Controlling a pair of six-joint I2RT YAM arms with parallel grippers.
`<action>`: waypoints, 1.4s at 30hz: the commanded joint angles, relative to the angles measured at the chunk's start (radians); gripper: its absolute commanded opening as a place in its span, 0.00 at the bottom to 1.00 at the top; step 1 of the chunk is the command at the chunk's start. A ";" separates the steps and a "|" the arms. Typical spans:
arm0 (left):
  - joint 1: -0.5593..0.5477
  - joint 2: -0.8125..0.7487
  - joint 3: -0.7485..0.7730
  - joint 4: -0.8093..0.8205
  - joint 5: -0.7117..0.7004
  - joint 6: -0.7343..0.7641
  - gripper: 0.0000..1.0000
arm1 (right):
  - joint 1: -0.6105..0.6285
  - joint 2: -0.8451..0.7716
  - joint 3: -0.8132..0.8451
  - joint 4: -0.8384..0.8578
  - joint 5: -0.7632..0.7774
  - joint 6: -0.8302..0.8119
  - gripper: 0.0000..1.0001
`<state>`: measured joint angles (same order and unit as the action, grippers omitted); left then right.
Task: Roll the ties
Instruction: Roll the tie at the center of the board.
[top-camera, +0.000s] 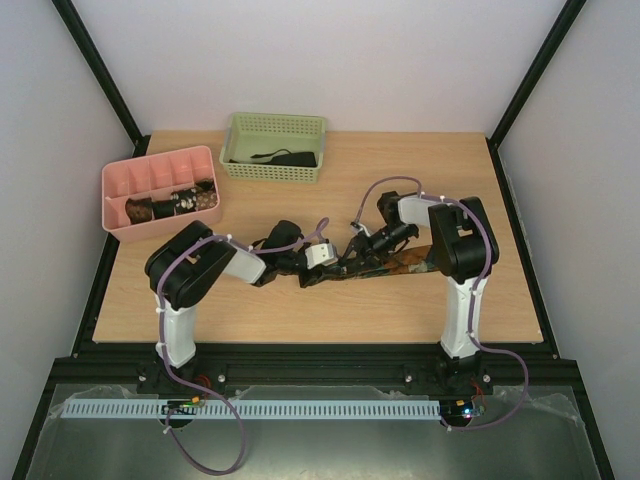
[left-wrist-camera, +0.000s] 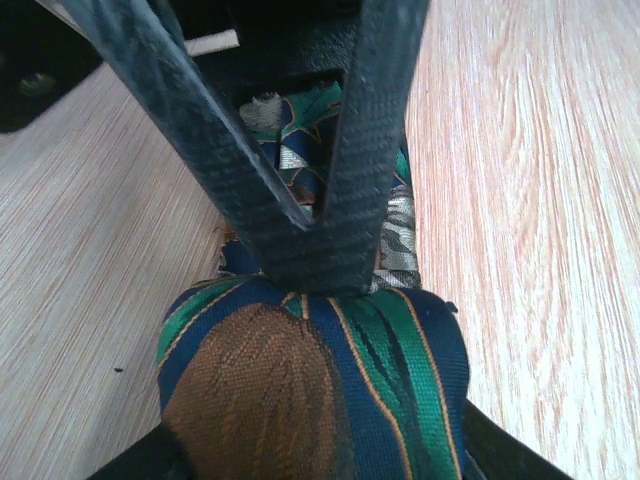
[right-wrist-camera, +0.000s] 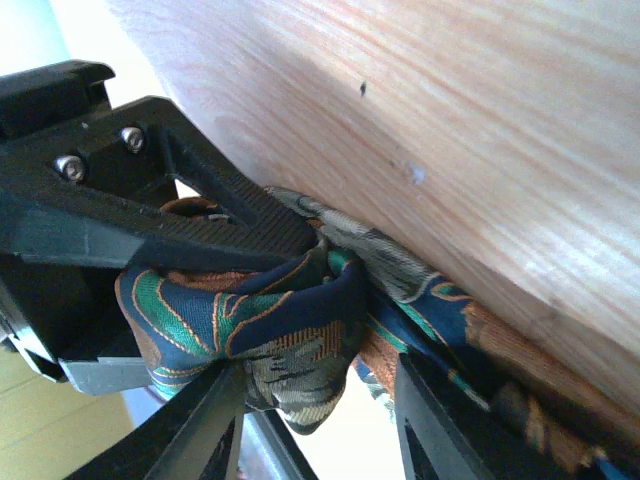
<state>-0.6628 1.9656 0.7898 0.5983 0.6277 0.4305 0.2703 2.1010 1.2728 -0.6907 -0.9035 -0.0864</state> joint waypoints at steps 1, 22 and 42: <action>-0.007 -0.014 -0.004 -0.189 -0.080 0.101 0.36 | -0.006 -0.064 0.004 -0.047 0.082 -0.025 0.56; -0.005 -0.011 0.042 -0.244 -0.071 0.073 0.52 | 0.026 0.004 0.042 -0.097 0.201 -0.052 0.02; -0.037 0.102 0.111 0.111 0.041 -0.248 0.62 | -0.006 0.004 -0.058 0.048 0.398 -0.019 0.01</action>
<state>-0.6842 2.0228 0.8600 0.6437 0.6537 0.2386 0.2615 2.0537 1.2648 -0.6907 -0.7376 -0.1226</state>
